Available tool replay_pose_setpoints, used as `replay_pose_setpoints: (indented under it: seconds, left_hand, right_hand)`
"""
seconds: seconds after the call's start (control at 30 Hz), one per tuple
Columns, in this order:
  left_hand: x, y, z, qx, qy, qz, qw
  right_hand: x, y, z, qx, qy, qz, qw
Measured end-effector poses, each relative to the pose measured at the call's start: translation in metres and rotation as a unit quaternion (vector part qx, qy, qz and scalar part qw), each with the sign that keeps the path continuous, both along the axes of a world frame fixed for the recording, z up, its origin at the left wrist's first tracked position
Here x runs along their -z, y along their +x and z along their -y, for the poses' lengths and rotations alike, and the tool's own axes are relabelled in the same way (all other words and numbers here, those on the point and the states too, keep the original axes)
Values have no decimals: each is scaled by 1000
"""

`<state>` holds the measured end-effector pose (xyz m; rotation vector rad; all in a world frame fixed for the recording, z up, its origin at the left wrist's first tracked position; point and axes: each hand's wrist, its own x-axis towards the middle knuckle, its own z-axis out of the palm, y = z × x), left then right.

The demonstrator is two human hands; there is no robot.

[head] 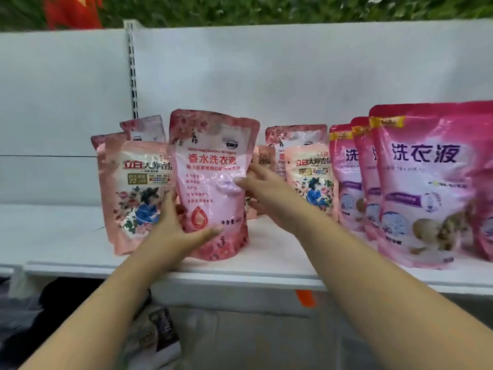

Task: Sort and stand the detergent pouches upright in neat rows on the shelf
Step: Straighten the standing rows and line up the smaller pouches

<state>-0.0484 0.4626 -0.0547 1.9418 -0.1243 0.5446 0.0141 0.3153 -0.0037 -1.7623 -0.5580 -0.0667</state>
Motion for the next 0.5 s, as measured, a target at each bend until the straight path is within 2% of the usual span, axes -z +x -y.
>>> replay_pose_setpoints:
  seconds: [0.07,0.13,0.27,0.37,0.5]
  left_hand:
    - [-1,1,3,-15,29,-23,999]
    - [-6,2,4,-30,24,-38,999]
    - [-3,1,2,-34,-9,-15,999]
    - [-1,2,-1,-42,-52,7,998]
    - [2,6,-8,-24,-84,21,996]
  right_hand:
    - [1,6,19,44,-33,25,998]
    - [-5,20,40,159,-29,42,986]
    - [0,73,68,362,-45,-26,931]
    - [17,102,72,393,-38,-77,916]
    - [19,107,76,389,-22,-86,917]
